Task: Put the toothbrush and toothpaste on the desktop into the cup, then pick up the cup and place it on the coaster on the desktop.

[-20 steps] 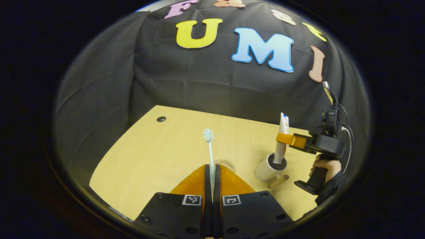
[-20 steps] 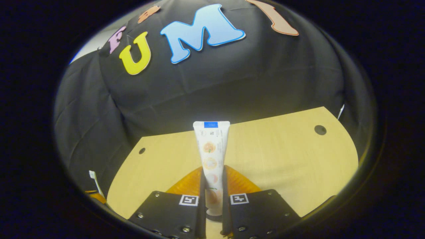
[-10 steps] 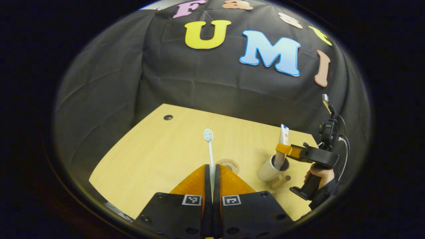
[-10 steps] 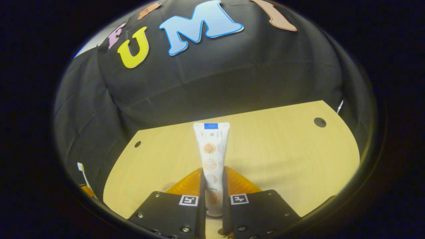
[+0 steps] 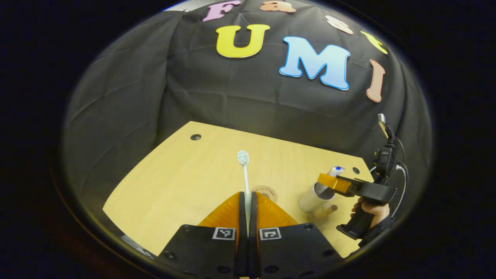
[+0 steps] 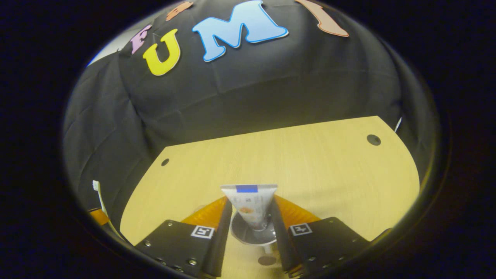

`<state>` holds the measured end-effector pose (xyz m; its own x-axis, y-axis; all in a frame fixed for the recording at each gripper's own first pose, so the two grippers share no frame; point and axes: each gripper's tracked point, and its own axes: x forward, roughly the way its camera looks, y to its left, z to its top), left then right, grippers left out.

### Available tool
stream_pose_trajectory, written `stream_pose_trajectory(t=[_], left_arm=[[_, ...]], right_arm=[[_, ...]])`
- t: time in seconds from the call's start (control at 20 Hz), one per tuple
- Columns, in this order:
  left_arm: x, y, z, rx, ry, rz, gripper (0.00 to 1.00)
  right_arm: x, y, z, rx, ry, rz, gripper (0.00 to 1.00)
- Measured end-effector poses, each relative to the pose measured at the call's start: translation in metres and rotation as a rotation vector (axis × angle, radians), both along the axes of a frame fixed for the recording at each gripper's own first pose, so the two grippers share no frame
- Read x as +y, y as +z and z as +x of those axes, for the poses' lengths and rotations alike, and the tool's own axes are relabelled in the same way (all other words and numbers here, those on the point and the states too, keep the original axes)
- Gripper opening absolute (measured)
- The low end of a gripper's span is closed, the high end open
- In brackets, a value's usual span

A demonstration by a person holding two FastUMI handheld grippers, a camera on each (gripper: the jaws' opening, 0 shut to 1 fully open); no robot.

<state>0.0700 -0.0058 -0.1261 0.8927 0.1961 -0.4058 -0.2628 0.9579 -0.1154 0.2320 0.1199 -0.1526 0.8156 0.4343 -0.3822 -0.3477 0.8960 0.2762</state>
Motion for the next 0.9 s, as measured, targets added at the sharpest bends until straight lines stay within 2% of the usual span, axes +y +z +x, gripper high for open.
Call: stream_pose_trajectory(t=[0.05,0.2,0.25,0.3,0.55,0.9], left_arm=[[0.0,0.0,-0.001,-0.002,-0.002,0.002,0.08],[-0.003,0.006,0.001,-0.019,-0.016,0.022,0.08],[-0.003,0.007,0.002,-0.026,-0.022,0.033,0.08],[-0.005,0.011,0.003,-0.036,-0.03,0.045,0.08],[-0.02,0.024,0.012,-0.072,-0.087,0.1,0.08],[-0.064,0.048,0.034,-0.158,-0.208,0.182,0.09]], right_arm=[[-0.001,0.004,-0.002,-0.006,0.0,0.005,0.55],[-0.002,0.017,-0.011,-0.02,0.005,0.031,0.71],[-0.004,0.024,-0.013,-0.033,-0.001,0.041,0.81],[-0.007,0.033,-0.016,-0.049,-0.003,0.06,0.83],[-0.032,0.068,-0.022,-0.101,-0.046,0.134,0.83],[-0.084,0.07,-0.028,-0.105,-0.142,0.145,0.83]])
